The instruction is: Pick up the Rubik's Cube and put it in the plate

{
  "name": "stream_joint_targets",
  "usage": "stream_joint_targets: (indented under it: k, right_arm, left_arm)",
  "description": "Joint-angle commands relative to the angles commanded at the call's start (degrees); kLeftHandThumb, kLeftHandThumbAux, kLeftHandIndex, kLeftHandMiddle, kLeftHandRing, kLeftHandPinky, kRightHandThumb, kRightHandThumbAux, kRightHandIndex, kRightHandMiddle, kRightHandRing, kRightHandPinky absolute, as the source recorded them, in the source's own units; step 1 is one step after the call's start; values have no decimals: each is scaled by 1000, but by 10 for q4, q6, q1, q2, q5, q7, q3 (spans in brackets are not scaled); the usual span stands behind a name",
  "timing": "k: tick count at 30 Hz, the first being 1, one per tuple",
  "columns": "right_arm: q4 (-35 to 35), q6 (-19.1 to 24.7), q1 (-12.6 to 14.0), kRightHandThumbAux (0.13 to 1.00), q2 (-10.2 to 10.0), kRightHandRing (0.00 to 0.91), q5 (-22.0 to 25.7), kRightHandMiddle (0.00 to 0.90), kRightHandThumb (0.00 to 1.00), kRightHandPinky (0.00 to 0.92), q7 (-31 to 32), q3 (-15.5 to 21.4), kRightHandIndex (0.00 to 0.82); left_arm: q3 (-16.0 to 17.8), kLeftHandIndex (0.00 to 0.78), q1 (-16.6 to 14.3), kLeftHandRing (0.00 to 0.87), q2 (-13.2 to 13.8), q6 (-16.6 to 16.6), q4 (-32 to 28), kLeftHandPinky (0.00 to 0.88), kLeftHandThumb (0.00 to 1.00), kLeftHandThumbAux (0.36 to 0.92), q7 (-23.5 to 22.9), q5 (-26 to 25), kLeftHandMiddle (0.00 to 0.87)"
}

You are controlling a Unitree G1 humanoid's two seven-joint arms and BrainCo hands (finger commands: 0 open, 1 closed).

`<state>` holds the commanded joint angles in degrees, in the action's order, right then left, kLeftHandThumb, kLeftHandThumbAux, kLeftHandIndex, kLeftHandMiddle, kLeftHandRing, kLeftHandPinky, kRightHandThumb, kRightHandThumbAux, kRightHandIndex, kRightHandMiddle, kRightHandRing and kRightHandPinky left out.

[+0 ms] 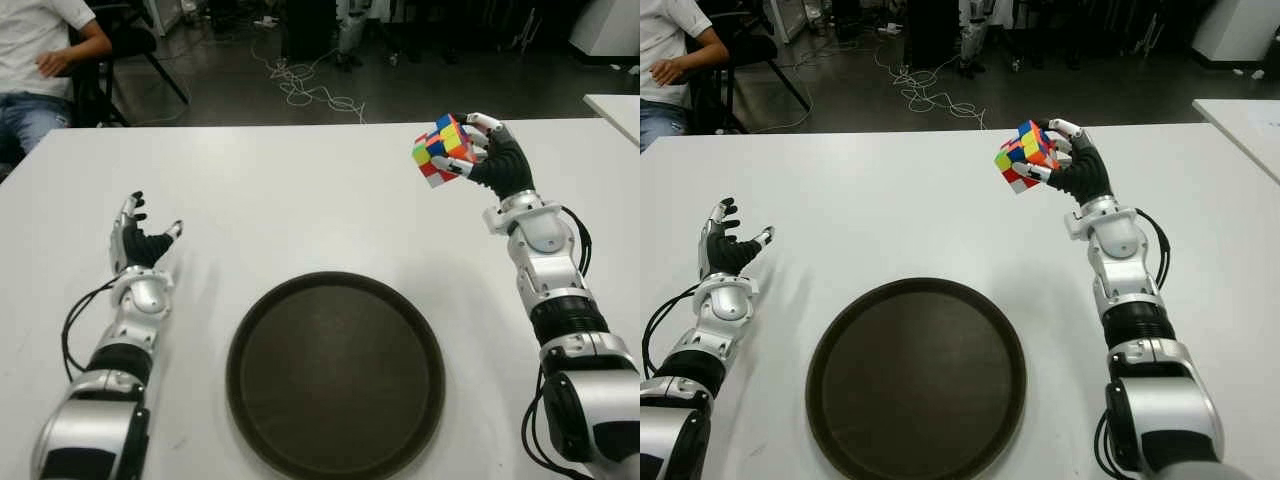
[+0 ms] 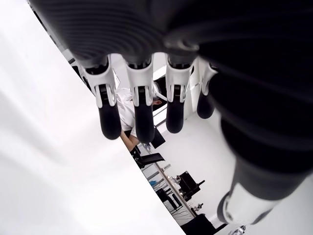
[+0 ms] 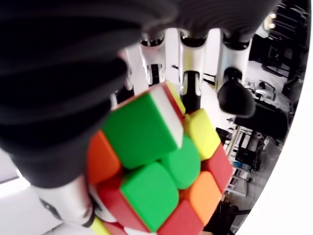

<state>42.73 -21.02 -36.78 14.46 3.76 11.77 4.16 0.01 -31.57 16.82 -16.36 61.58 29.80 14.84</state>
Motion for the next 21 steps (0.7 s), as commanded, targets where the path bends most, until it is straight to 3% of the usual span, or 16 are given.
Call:
stream_joint_targets:
  k: [6,9,12,21]
  right_arm:
    - [-48,56,18,787,-14,817,27,809,330,804,35,1,648]
    - [-91,94,39,745,-29,799,40,791,576,791,47,-5,505]
    - [-124,130,53,730,-35,791,47,780,656,787,58,-10,458]
    - [-189,206,79,723,-46,777,41,764,698,773,80,-30,437]
  left_arm:
    - [1,105,0,173,-1,-2,0,205,267,757,-1,-2,166]
    - [3,105,0,173,-1,-5,1,209,282,759,-3,-4,165]
    - [4,104,-1,172,0,-6,3,208,286,759,-5,-5,163]
    - [4,99,0,168,0,-6,3,212,282,750,-7,-5,156]
